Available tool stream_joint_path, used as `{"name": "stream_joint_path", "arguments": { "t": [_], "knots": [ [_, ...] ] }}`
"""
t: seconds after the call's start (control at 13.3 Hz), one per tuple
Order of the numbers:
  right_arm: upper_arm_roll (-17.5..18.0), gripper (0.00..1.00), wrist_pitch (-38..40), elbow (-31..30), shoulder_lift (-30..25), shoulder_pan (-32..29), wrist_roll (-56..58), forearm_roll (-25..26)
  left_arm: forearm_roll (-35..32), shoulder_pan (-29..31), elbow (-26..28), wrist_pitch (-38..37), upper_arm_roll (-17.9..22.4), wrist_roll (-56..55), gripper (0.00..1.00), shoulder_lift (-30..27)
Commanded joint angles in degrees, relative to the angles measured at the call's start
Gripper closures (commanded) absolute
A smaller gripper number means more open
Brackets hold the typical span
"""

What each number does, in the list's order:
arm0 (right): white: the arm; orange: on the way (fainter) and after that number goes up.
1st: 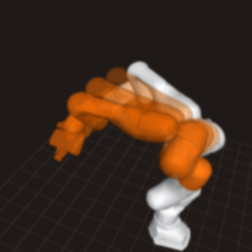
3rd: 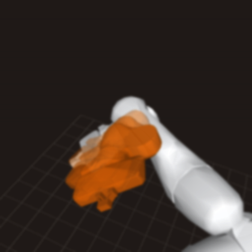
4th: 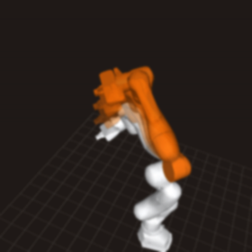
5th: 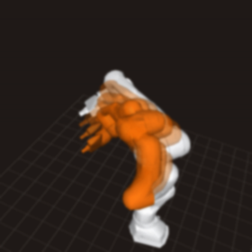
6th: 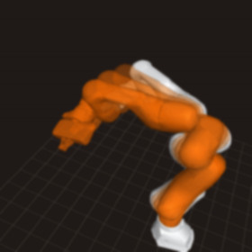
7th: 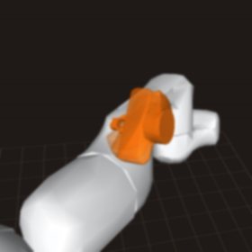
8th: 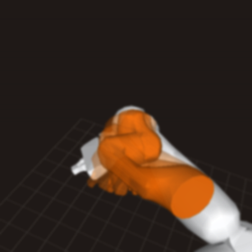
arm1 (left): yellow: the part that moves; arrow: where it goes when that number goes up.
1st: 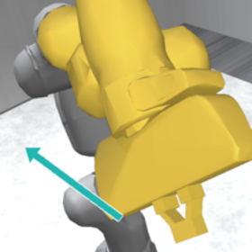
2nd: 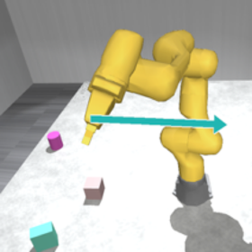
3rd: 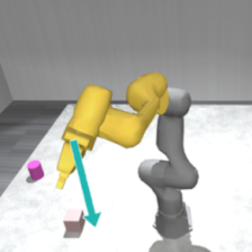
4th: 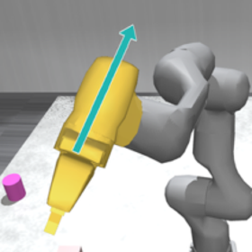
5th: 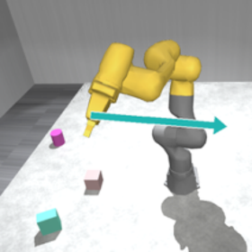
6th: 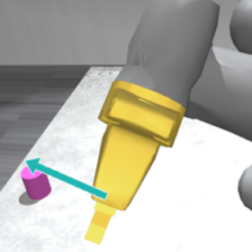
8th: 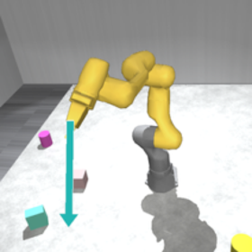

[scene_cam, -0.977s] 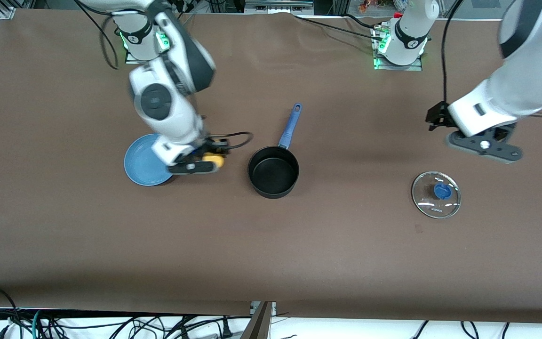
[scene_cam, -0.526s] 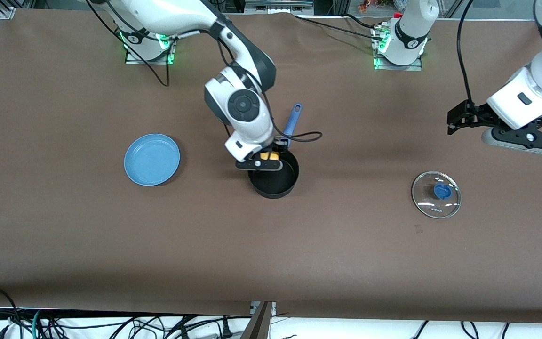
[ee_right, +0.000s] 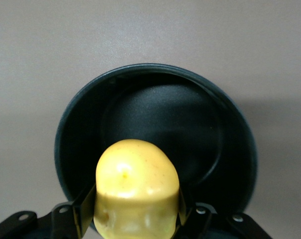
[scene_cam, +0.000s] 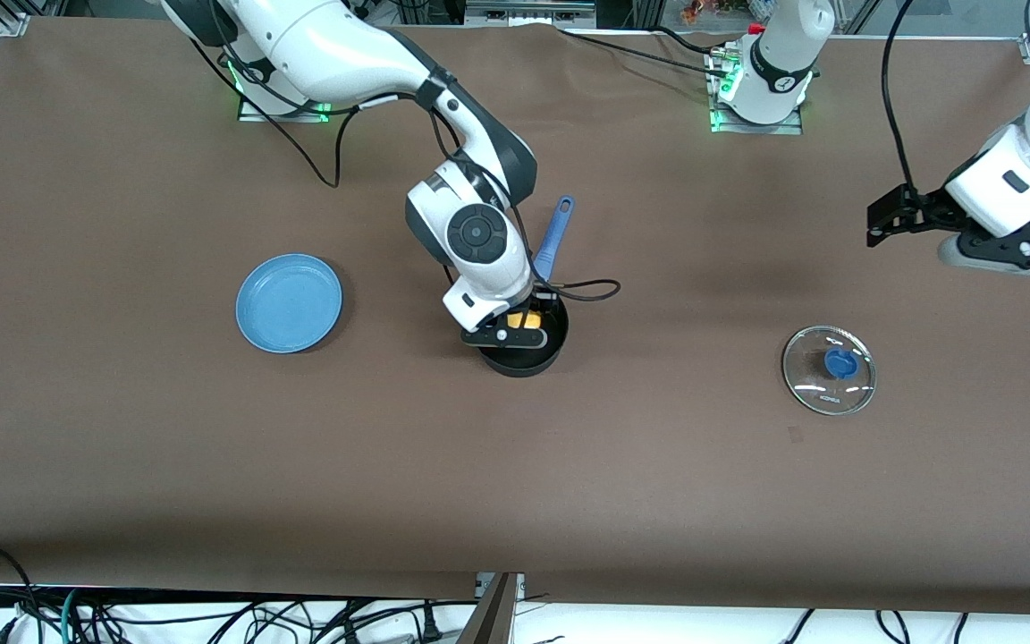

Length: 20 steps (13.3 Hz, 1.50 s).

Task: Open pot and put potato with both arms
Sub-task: 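Carry the potato with the right gripper over the open pot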

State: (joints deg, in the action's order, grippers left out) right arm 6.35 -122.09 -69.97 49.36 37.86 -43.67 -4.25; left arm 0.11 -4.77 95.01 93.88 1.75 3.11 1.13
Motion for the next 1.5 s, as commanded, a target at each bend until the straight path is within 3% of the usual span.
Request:
{"name": "stream_joint_path", "arguments": {
  "t": [0.0, 0.15, 0.38, 0.83, 1.05, 1.43],
  "knots": [
    [-0.11, 0.52, -1.74, 2.64, 3.01, 0.89, -0.89, -0.15, 1.04, 1.87, 0.8, 0.17, -2.01, 0.05, 0.0, -1.3],
    [-0.11, 0.5, -2.89, 2.56, 3.89, 0.99, -1.07, -0.15, 0.77, 1.87, 0.53, 0.16, -3.16, -0.13, 0.0, -1.3],
    [-0.11, 0.37, -3.86, 2.38, 4.51, 1.25, -1.25, -0.15, 0.86, 1.87, 0.53, 0.07, -3.16, -0.04, 0.0, -1.22],
    [-0.19, 0.01, -3.68, 2.11, 4.16, 1.34, -1.25, 0.47, 0.77, 1.87, 0.53, 0.07, -3.16, 0.23, 0.0, -1.22],
    [-0.37, 0.01, -2.81, 2.2, 3.64, 1.08, -0.55, 0.38, 0.77, 2.05, 0.53, -0.02, -3.16, 0.4, 0.0, -1.3],
    [-0.81, 0.01, 4.83, 2.73, -3.21, -1.12, -0.72, -0.23, 0.77, 2.13, 0.53, -0.02, -3.16, 0.49, 0.0, -1.22]
  ]
}}
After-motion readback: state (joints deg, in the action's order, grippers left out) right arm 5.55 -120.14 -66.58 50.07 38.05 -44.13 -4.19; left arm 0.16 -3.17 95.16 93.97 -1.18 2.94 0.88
